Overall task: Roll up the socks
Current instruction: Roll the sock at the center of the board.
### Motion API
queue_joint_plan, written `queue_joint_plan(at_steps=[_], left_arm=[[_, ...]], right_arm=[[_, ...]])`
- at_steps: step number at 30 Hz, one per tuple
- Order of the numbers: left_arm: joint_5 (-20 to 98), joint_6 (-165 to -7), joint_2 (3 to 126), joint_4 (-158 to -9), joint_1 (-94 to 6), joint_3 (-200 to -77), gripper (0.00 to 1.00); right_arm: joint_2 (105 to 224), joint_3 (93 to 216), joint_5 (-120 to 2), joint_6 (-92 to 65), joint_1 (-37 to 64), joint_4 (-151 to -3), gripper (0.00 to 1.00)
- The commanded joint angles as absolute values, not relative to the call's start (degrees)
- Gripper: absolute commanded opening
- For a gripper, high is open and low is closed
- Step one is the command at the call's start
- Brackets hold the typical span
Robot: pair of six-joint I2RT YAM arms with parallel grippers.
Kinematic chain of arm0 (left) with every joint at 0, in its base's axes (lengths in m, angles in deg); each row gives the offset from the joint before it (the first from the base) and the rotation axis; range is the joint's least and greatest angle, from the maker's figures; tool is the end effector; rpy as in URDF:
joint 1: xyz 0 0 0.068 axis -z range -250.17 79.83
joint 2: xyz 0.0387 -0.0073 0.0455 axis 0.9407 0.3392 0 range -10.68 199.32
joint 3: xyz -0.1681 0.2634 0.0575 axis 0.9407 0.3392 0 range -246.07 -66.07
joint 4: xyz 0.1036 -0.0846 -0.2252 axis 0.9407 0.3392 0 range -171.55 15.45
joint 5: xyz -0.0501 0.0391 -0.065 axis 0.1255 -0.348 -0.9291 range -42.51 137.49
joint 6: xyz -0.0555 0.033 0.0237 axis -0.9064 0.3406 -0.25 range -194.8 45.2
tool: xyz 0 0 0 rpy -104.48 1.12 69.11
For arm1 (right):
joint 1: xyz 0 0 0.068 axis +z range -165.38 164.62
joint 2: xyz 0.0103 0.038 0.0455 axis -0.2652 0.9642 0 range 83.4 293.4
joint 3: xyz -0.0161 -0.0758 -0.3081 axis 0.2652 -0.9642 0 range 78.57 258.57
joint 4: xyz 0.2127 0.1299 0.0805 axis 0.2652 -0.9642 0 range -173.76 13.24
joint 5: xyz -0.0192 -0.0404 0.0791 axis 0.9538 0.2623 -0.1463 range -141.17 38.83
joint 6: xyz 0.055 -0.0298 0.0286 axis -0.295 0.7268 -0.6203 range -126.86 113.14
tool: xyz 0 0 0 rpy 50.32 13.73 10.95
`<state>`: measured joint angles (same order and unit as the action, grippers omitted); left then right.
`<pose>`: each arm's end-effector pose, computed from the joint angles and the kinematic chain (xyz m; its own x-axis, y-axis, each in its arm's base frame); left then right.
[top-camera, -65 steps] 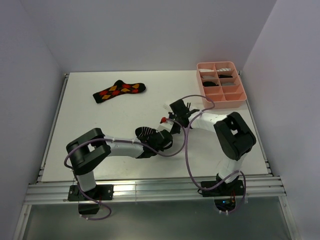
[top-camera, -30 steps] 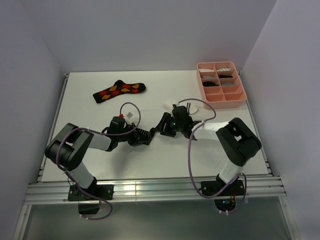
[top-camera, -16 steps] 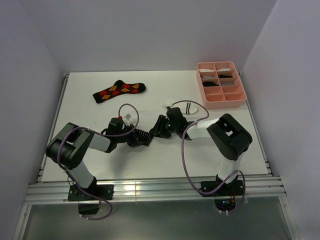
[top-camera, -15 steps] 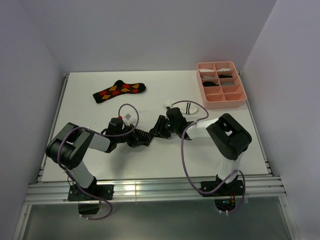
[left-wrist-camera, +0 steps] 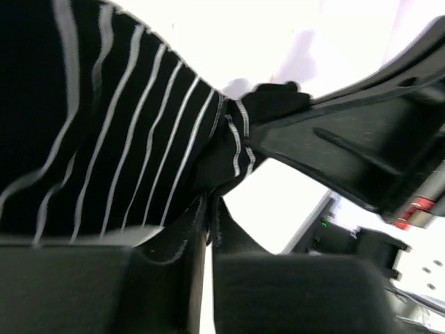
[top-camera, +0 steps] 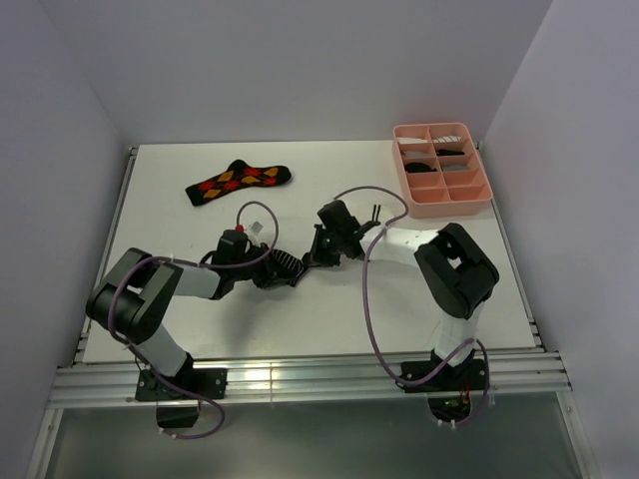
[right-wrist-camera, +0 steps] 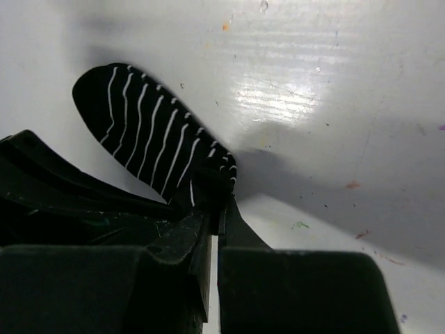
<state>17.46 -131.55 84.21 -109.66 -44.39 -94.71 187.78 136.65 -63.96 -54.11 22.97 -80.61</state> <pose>0.2548 -0.1540 0.1466 -0.9162 -0.3615 -0.1729 -0.0641 0.5582 -0.8272 0.2999 0.2531 0.1795 -0.9347 0.1735 -0.3102 -0.0442 0.8092 0.5858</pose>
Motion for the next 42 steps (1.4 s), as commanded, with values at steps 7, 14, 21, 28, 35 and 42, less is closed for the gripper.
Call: queue_joint_plan(at_steps=[7,14,21,28,35,42], left_arm=[[33.05,-118.84,75.37,-95.44,-38.9,-101.13,0.42],[46.4,-112.34,70.54,-93.76,-30.46,-103.42,0.52],[57.21,-105.13,72.46,-95.61,-21.67,-105.09,0.53],[65.5,-100.03,76.42,-96.4,-15.51,-107.11,0.52],[70.42,-96.51,81.16,-96.57,-13.13,-108.43,0.51],[73.41,-96.16,84.77,-94.47,-12.34,-109.66,0.49]], right_arm=[[191.76,150.63,-54.59,-49.23,22.94,-104.78,0.0],[195.28,154.24,-54.07,-50.46,22.85,-110.24,0.0],[197.22,156.61,-54.77,-51.34,22.85,-112.87,0.0],[197.83,156.79,-55.65,-51.6,22.77,-113.14,0.0],[197.92,156.53,-56.7,-51.43,22.59,-112.53,0.0],[198.1,156.09,-57.76,-51.6,22.5,-111.91,0.0]])
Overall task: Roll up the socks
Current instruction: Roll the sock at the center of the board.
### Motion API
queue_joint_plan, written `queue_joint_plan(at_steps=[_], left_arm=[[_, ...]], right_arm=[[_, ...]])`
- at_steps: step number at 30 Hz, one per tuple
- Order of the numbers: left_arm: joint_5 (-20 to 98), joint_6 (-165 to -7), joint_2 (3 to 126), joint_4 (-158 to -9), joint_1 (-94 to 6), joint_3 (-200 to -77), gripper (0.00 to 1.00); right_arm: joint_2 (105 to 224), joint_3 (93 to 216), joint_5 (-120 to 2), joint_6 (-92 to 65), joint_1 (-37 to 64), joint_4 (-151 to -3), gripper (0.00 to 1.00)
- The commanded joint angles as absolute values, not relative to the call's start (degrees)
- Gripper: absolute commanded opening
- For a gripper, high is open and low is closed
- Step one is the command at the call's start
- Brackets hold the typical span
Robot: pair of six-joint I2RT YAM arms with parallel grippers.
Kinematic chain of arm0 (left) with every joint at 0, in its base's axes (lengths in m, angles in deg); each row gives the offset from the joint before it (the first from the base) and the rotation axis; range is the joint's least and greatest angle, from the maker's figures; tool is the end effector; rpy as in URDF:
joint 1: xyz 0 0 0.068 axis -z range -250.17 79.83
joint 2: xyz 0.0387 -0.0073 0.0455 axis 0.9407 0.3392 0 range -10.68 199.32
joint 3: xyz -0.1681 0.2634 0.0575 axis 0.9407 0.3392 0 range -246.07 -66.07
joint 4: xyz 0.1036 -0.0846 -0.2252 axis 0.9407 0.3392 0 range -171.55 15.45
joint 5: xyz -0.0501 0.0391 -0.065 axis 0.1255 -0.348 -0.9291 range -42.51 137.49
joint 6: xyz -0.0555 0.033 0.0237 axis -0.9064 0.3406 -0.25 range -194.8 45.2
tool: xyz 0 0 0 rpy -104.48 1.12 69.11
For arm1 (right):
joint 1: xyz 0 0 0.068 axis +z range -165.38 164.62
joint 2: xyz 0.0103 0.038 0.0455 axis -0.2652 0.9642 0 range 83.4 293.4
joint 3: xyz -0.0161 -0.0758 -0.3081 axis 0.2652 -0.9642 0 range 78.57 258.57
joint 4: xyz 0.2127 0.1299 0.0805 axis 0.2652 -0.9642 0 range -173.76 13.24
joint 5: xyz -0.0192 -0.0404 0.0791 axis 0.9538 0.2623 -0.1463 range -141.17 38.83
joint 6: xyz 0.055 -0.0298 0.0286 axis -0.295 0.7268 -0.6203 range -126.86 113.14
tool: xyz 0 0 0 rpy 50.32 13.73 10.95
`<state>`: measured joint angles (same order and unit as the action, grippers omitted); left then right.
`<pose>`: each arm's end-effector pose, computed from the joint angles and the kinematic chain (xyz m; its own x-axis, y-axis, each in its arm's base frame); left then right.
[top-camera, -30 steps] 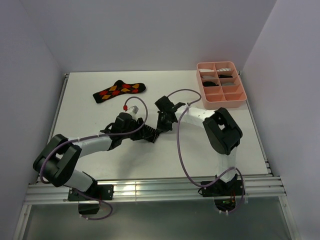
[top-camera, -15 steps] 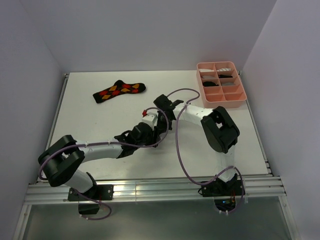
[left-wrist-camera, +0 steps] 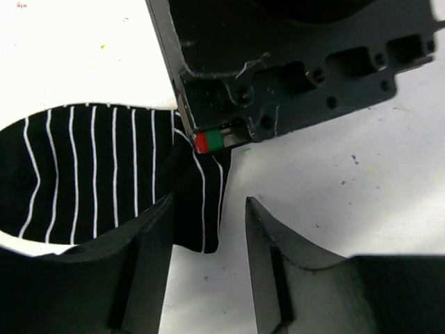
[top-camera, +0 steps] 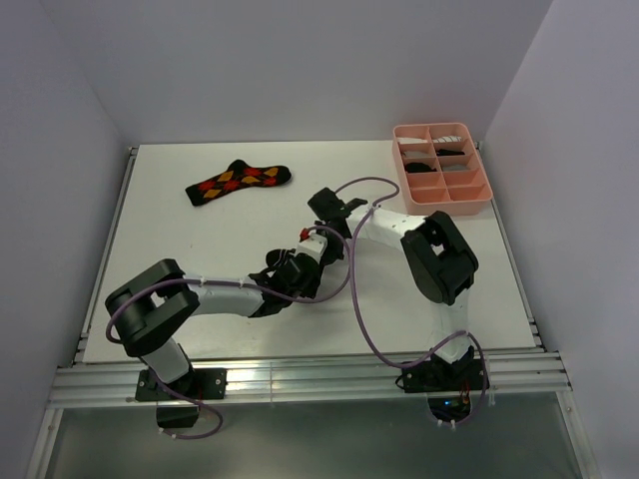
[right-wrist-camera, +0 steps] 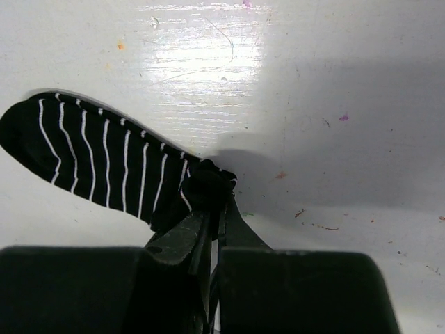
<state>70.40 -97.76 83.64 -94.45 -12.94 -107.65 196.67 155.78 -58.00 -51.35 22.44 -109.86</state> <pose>0.2001 -0.2708 0.1836 -0.5583 0.2034 -0.8043 0.4289 0.9006 -0.0699 0.3295 0.2642 0.1817 -0.9767 0.1226 -0.1759 0.0591 0.9426 0.3285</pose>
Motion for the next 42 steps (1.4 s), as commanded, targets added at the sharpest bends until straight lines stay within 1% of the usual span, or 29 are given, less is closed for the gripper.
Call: queue_joint_plan(at_steps=[1,3,6,8,9,10,12,13,14,15,17,18,19,20,22,23,25,26,29,30,33,37,42], left_arm=[[73.24,-96.33,85.12,-94.2,-12.25,-109.75,0.48],[72.71,-96.86,86.09,-93.76,-12.17,-109.75,0.46],[71.83,-97.48,87.32,-93.32,-11.9,-109.57,0.41],[71.48,-98.0,87.93,-92.54,-11.73,-109.4,0.3],[71.31,-98.18,88.02,-92.53,-11.73,-109.4,0.3],[71.22,-98.27,88.11,-92.36,-11.73,-109.22,0.23],[70.87,-98.53,87.93,-92.01,-11.73,-109.13,0.15],[70.78,-98.71,87.93,-91.83,-11.81,-109.22,0.08],[70.6,-98.97,87.67,-91.48,-11.73,-109.22,0.04],[70.34,-99.32,87.5,-91.3,-11.81,-109.22,0.01],[68.24,-100.46,86.71,-90.86,-12.25,-109.13,0.01],[67.1,-101.08,86.35,-90.77,-12.95,-109.05,0.01],[64.65,-102.3,85.48,-90.69,-13.48,-108.78,0.01],[62.97,-103.18,84.86,-90.77,-14.09,-108.61,0.01],[59.37,-106.07,83.46,-91.3,-16.73,-107.3,0.01],[55.35,-107.22,83.1,-91.3,-17.87,-106.94,0.01],[51.46,-110.2,81.88,-92.7,-21.38,-105.1,0.01],[48.05,-111.09,81.61,-93.23,-22.44,-104.65,0.01],[42.41,-114.52,81.69,-95.25,-26.31,-103.07,0.01],[38.82,-115.57,81.69,-96.47,-27.97,-102.37,0.01],[33.01,-119.35,81.87,-99.38,-30.87,-100.09,0.01],[27.99,-124.36,82.3,-103.94,-34.31,-97.54,0.01],[22.36,-129.02,85.72,-108.61,-38.52,-95.25,0.01]], right_arm=[[198.19,156.0,-57.76,-51.6,22.5,-111.91,0.0],[197.92,155.74,-58.11,-51.69,22.41,-111.56,0.0],[197.75,154.95,-58.99,-52.13,22.06,-110.6,0.0],[197.22,154.07,-59.6,-52.39,21.71,-109.37,0.0],[196.96,153.63,-59.95,-52.48,21.71,-108.67,0.0],[196.52,153.02,-60.39,-52.74,21.54,-107.79,0.0],[194.77,150.91,-61.79,-53.27,21.1,-104.28,0.0],[193.11,150.03,-62.24,-53.62,21.01,-102.87,0.0],[192.13,148.02,-62.76,-54.23,20.66,-99.55,0.0],[191.08,146.78,-63.03,-54.67,20.31,-97.78,0.05],[187.83,143.63,-63.12,-55.73,19.78,-93.13,0.14],[186.68,142.56,-62.86,-55.99,19.34,-91.62,0.22],[184.5,140.55,-62.42,-56.69,19.16,-88.91,0.25],[183.34,139.4,-62.16,-56.87,18.9,-87.49,0.32],[180.1,136.16,-61.37,-57.75,18.29,-84.94,0.37],[178.95,135.18,-60.67,-57.93,18.11,-82.32,0.43],[176.06,132.02,-59.96,-58.8,17.85,-79.84,0.47],[175.17,130.87,-59.35,-58.98,17.67,-77.4,0.51],[172.53,127.0,-59.34,-59.77,17.76,-72.11,0.55],[172.09,126.21,-59.86,-59.86,17.76,-71.05,0.55],[171.99,124.27,-61.53,-60.04,17.76,-67.62,0.58],[173.92,122.17,-64.25,-60.56,17.93,-62.1,0.59],[176.82,121.55,-65.49,-60.92,19.25,-59.36,0.59]])
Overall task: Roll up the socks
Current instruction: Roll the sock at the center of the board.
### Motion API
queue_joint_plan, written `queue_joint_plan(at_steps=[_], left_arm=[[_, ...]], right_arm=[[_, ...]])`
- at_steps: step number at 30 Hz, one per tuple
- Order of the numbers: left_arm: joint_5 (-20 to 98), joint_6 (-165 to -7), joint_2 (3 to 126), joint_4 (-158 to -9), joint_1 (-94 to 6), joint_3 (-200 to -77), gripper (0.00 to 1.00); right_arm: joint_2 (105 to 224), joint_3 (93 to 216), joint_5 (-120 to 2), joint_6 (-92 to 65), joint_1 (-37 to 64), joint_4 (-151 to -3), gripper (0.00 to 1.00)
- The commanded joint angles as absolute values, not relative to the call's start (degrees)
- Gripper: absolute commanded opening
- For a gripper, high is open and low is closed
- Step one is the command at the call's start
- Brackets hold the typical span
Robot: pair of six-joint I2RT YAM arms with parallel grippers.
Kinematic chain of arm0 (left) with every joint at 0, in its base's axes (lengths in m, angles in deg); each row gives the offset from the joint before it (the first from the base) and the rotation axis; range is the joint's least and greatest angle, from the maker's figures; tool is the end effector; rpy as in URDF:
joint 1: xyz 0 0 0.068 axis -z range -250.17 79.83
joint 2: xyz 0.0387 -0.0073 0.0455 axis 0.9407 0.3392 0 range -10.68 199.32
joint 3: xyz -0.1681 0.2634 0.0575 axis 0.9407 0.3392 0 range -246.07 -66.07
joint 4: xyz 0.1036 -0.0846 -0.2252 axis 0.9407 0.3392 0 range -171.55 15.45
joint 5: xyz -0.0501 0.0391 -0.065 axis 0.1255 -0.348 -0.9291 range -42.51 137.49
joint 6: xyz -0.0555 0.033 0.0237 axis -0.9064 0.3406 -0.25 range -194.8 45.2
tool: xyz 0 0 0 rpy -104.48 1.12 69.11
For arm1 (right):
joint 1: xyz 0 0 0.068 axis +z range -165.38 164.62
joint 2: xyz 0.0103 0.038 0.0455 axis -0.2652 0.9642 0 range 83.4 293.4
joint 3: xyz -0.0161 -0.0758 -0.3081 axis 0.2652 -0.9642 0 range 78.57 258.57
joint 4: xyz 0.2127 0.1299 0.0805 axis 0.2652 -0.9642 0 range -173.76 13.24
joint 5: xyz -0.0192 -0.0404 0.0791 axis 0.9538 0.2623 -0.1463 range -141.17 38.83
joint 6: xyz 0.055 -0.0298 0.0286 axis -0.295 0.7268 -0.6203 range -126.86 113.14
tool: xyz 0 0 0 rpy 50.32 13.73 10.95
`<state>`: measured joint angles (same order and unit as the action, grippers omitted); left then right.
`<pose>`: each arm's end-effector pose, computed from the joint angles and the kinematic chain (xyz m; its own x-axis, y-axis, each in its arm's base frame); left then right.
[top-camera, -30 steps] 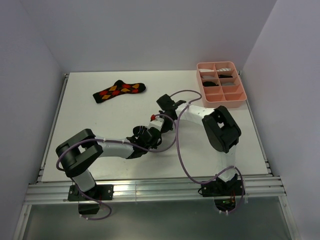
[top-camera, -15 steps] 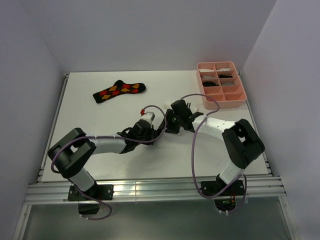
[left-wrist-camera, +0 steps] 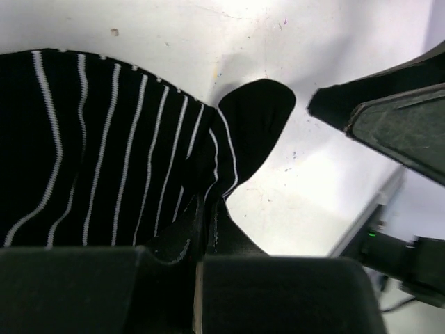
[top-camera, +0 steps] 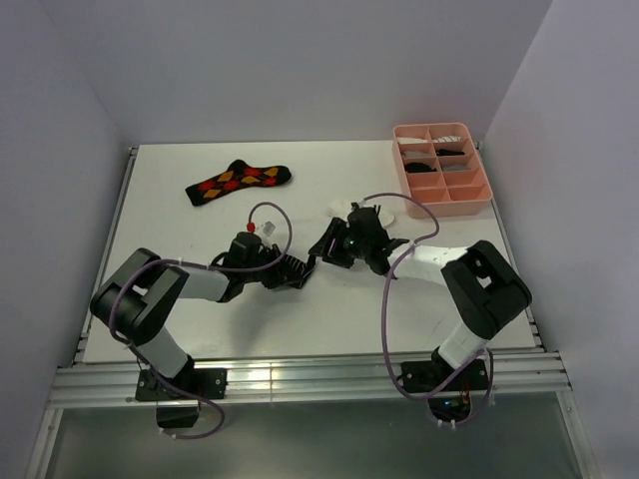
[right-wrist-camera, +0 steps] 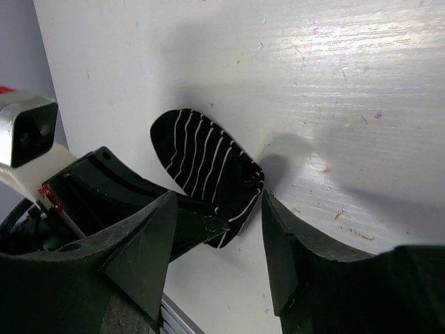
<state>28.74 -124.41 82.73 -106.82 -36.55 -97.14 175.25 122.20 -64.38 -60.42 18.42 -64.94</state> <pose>0.2455 -0.1847 0.1573 -0.8872 -0.2761 -0.3696 0.0959 0.6731 -0.7333 0.2766 0.2006 0.2044 -0.8516 0.3723 -0.3691 -0.0158 0.6854 0.7280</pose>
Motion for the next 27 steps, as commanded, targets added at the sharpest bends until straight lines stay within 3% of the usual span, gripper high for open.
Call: queue_joint_plan(at_steps=[1,23,27], left_arm=[[20.78,-129.64,86.26,-109.22,-38.97,-95.16,0.01],[16.72,-135.71,89.87,-115.64,-43.81,-91.91,0.01],[16.11,-136.15,90.92,-115.91,-44.07,-91.91,0.01]], right_arm=[[177.26,121.55,-65.67,-60.92,19.42,-58.83,0.59],[188.07,118.65,-72.43,-60.3,20.66,-49.6,0.5],[190.1,118.91,-74.28,-60.56,20.66,-48.46,0.44]])
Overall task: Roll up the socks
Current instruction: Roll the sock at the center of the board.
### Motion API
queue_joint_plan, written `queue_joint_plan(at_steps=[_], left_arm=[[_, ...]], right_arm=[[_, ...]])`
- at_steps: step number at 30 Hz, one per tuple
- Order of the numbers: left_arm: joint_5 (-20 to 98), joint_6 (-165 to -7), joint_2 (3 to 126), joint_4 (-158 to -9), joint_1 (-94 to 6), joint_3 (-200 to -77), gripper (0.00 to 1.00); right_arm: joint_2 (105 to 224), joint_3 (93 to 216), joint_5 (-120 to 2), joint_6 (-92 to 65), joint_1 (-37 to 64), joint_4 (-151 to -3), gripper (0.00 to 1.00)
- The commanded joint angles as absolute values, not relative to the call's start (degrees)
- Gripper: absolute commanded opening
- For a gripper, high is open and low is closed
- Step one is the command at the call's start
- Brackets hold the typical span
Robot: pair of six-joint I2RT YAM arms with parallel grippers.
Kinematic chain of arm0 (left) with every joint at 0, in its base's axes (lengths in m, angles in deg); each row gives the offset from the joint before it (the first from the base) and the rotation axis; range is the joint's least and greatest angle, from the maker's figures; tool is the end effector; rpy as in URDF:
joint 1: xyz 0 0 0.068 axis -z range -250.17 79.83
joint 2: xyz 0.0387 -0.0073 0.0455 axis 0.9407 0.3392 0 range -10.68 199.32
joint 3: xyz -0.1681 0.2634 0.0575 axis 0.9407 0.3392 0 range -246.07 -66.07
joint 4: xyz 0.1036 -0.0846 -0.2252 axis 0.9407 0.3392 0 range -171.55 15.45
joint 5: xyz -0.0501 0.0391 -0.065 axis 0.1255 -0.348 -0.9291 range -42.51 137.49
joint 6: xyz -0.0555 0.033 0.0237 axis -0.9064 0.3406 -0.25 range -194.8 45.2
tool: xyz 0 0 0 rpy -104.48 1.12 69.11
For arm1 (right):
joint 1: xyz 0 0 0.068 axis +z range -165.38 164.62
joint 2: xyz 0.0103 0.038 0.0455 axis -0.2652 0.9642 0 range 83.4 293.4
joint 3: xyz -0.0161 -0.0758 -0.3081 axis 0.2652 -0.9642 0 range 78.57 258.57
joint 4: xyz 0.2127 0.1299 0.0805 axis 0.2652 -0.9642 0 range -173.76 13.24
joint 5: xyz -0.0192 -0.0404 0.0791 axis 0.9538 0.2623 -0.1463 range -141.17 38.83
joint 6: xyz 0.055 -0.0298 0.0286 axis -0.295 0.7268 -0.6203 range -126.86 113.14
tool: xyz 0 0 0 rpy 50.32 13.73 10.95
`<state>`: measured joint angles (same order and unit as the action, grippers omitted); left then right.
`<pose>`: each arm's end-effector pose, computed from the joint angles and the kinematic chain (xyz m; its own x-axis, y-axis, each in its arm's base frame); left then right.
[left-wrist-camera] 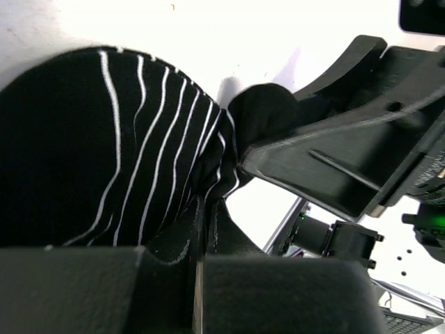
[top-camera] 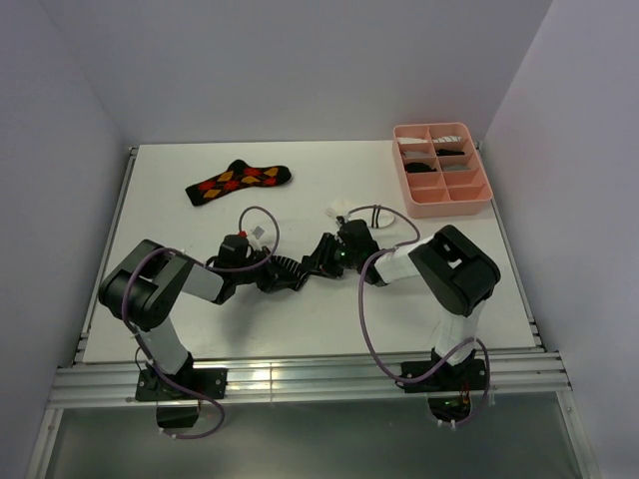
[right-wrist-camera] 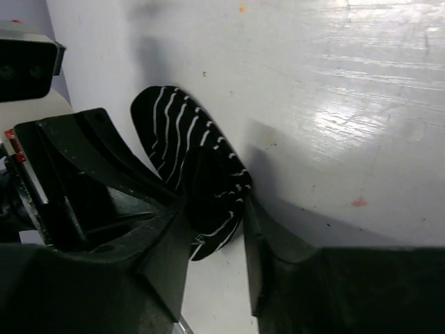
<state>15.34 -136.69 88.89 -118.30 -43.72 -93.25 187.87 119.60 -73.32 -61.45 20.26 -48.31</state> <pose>0.2568 -0.1608 0.1330 -0.9200 -0.3764 -0.1096 -0.0999 0.4953 -0.8630 0.2834 0.2291 0.1492 -0.9145 0.2731 -0.2986 -0.0784 0.6043 0.7929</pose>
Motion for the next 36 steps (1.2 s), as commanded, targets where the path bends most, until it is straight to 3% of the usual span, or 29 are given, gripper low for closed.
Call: queue_joint_plan(at_steps=[1,5,7,8,14,15,20,28,36], left_arm=[[16.11,-136.15,91.1,-115.91,-44.16,-91.99,0.01],[16.02,-135.89,91.27,-115.47,-44.51,-92.43,0.01],[16.28,-135.19,91.1,-114.07,-44.51,-92.78,0.01],[16.89,-134.14,90.84,-113.19,-44.51,-93.39,0.01],[22.6,-126.94,85.66,-102.83,-43.99,-96.73,0.25],[24.79,-125.88,84.08,-101.16,-43.72,-97.35,0.34],[34.55,-119.03,79.07,-91.33,-39.52,-101.82,0.49],[59.92,-110.58,70.98,-86.11,-28.18,-104.91,0.5],[71.21,-102.58,71.76,-89.98,-17.27,-107.11,0.48]], right_arm=[[190.19,119.08,-74.63,-60.48,20.66,-48.37,0.39],[190.19,120.57,-74.55,-59.51,20.66,-50.29,0.21],[189.84,121.54,-74.02,-58.46,20.57,-53.53,0.03],[189.4,123.02,-72.97,-57.41,20.66,-55.29,0.0],[188.43,131.98,-67.61,-53.54,20.66,-73.48,0.0],[188.52,133.4,-65.95,-53.27,20.66,-78.55,0.0],[190.18,142.53,-61.72,-51.87,21.27,-90.71,0.0],[193.44,150.89,-58.64,-51.86,22.68,-103.82,0.0],[196.34,155.73,-58.02,-52.13,23.03,-109.71,0.0]])
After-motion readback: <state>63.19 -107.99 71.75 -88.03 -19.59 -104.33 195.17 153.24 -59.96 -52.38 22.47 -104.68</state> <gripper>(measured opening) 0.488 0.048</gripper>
